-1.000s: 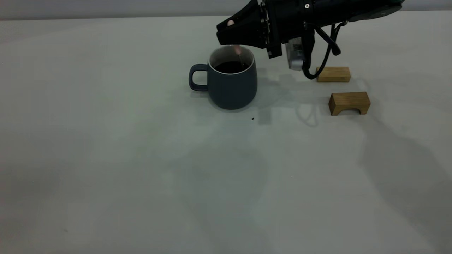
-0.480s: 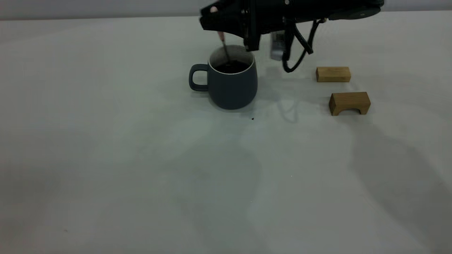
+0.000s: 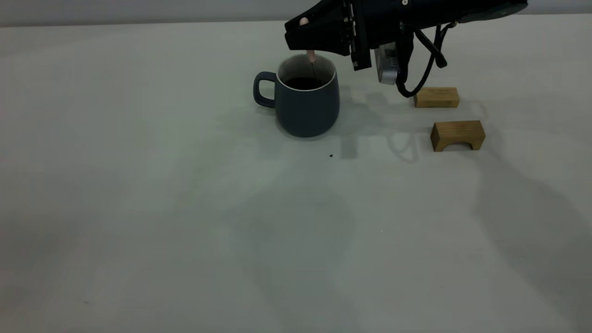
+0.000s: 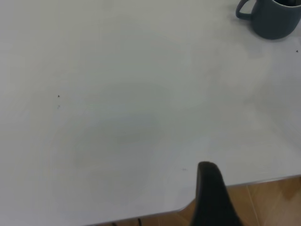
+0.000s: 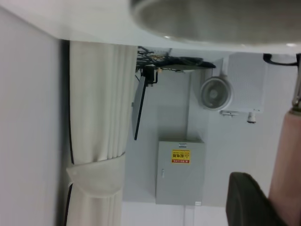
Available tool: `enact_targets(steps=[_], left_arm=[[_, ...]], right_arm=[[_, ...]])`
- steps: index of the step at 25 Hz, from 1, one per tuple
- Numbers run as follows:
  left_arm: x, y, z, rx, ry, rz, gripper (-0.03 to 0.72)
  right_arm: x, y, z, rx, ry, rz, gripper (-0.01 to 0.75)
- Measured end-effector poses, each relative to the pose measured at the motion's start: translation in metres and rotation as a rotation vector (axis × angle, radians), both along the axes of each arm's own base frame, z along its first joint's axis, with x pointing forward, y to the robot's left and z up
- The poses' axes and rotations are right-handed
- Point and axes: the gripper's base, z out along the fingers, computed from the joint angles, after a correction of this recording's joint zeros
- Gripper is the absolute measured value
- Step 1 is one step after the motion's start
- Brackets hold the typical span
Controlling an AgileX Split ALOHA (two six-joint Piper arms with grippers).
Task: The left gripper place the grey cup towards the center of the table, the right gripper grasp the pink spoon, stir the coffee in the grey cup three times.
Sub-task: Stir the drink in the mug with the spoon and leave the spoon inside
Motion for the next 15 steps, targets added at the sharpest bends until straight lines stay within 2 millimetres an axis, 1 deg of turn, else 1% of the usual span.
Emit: enact_targets(steps=[3,6,8,15], left_arm=[[0.000,0.000,0.000,0.000,0.000,0.000,0.519],[0.000,0.000,0.000,0.000,0.000,0.000,0.519],[0.000,0.000,0.000,0.000,0.000,0.000,0.519],[0.000,0.000,0.000,0.000,0.000,0.000,0.519]], right_arm=[[-0.003,0.011,0.002,0.025,0.029,-0.005,0.124],[-0.004,0.027,0.007,0.080,0.038,-0.032,0.124],[-0.004,0.033,0.006,0.069,0.027,-0.053,0.124],[0.008,0.024,-0.004,-0.043,-0.002,-0.177,0.124]])
